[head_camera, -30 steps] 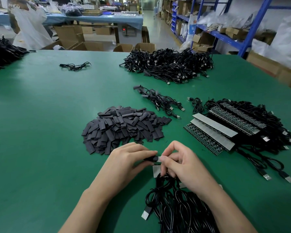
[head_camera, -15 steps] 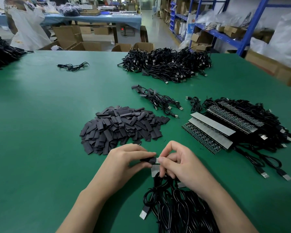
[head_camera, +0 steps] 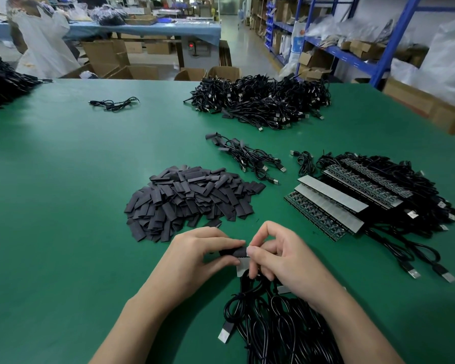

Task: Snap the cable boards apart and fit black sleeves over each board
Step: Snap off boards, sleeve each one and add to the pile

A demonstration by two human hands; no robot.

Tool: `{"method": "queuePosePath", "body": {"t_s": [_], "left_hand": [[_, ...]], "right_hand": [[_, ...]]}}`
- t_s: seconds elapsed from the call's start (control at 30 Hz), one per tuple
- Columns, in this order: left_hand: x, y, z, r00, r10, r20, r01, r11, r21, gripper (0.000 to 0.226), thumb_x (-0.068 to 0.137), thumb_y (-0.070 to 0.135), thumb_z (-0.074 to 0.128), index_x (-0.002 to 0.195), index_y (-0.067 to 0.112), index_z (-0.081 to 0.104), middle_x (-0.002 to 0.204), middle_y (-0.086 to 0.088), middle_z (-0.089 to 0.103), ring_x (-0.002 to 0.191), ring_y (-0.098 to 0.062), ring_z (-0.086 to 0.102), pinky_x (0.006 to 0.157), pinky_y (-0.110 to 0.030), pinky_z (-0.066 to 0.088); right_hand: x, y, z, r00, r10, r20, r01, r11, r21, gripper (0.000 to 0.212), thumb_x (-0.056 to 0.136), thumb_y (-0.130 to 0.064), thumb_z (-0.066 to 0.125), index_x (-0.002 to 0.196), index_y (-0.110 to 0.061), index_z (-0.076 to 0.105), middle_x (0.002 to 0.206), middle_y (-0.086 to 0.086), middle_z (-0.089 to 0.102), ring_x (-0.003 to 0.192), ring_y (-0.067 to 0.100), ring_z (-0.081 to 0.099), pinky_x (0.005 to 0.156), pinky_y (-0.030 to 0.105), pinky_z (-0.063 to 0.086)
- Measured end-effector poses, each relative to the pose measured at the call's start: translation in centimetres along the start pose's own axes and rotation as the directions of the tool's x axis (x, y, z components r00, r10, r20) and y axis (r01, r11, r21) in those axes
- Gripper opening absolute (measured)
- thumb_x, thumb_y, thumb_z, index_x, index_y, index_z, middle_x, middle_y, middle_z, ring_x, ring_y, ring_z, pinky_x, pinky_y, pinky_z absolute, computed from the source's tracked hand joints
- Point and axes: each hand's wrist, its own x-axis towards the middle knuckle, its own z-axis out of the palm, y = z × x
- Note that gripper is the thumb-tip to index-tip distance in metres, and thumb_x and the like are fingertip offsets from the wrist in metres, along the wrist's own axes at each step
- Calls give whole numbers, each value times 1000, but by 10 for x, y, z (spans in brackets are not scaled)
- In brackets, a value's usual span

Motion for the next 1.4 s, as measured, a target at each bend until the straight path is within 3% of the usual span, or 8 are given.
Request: {"method": "queuePosePath", "body": {"t_s": [0.17,0.33,0.43,0.5,0.63,0.83,1.0,1.4], "left_hand": [[0,1,1,999,22,-29,-22,999,24,30,89,42,73,115,27,79,100,15,72,92,-2,67,80,-31,57],[0,3,2,996,48,-68,-45,998,53,27,89,39,73,113,26,79,97,14,71,88,-5,67,76,-32,57],[1,3,3,995,54,-86,-48,996,71,23,89,35,77,110,27,80,95,13,71,86,-5,67,75,-31,57],[1,2,2,994,55,-90,-47,995,86,22,88,34,79,109,27,80,96,15,71,87,-5,66,75,-31,57],[1,-1,2,995,45,-87,-37,995,98,24,88,34,80,111,29,80,98,16,71,89,-4,67,78,-31,58],[0,-3,2,996,49,-74,-41,994,101,25,89,37,78,113,31,79,100,17,71,91,-4,67,79,-32,58],[1,-3,2,996,63,-64,-54,990,132,26,89,38,75,113,30,79,97,15,70,88,-6,66,77,-32,58],[1,-2,5,990,95,-108,-75,981,178,24,90,37,74,111,28,80,93,12,69,84,-11,65,72,-33,57]], "right_hand": [[0,1,1,1000,-9,12,10,1000,-12,8,87,-41,61,84,-36,55,78,5,78,56,12,51,61,29,46],[0,1,2,999,-48,-11,47,996,-81,10,91,-35,62,89,-33,53,82,-2,79,62,9,57,71,30,50],[-2,0,-1,994,-86,-61,74,982,-173,15,86,-41,66,97,-40,55,88,-10,76,69,2,59,73,28,51],[-3,-1,-7,988,-130,-88,102,957,-272,21,85,-43,70,102,-39,59,93,-14,72,82,2,63,74,15,47],[-7,-2,-21,979,-168,-114,101,891,-442,21,83,-54,66,89,-34,67,92,-19,68,97,3,62,79,9,40],[-7,1,-24,990,-82,-118,13,871,-491,20,80,-59,63,79,-41,71,84,-8,66,80,3,63,73,19,48],[-5,0,-20,995,-46,-87,3,895,-445,15,93,-42,67,80,-37,69,75,-16,73,67,3,66,62,18,50],[-1,5,-9,984,-106,-146,39,915,-403,10,89,-32,74,88,-42,72,83,-10,67,79,6,64,72,17,50]]}}
